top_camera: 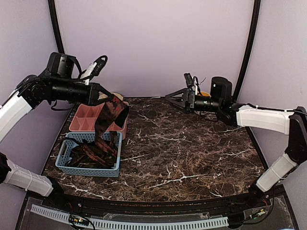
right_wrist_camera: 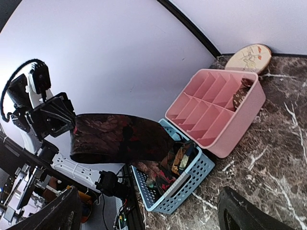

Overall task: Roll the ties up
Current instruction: Pick up the tie from the storage box, then pass from the left arm to the right

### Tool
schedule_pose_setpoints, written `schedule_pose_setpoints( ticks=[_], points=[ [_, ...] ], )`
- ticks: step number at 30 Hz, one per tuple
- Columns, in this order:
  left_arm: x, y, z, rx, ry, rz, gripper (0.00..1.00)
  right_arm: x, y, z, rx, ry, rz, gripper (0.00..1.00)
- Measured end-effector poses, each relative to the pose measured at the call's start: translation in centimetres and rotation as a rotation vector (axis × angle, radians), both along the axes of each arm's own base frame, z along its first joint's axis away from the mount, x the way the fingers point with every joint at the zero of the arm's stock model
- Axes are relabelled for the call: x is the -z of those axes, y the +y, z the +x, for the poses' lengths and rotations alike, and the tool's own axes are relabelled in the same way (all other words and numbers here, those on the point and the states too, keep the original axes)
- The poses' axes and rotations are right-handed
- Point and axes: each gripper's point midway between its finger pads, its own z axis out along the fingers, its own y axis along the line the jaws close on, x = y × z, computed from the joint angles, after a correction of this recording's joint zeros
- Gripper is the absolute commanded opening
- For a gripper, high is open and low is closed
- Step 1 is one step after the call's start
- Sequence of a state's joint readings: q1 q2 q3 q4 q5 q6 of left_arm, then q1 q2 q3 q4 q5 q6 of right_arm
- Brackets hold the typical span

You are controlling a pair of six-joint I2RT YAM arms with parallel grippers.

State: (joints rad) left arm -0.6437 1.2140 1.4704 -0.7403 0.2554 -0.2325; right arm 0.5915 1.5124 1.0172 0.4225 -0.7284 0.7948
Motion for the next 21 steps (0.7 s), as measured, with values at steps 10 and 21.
schedule_pose_setpoints(
  ticks=[10, 21],
  points=[
    [-9.8, -1.7, 0.0, 0.059, -0.197, -0.237, 0.0, -6.8, 8.4, -2.6, -0.148, -0.189, 0.051, 0.98],
    [-11.4, -3.4, 2.0, 0.051, -0.205, -0.301, 0.0, -7.1, 16.3, -8.2, -0.294, -0.267, 0.105, 0.95]
  ],
)
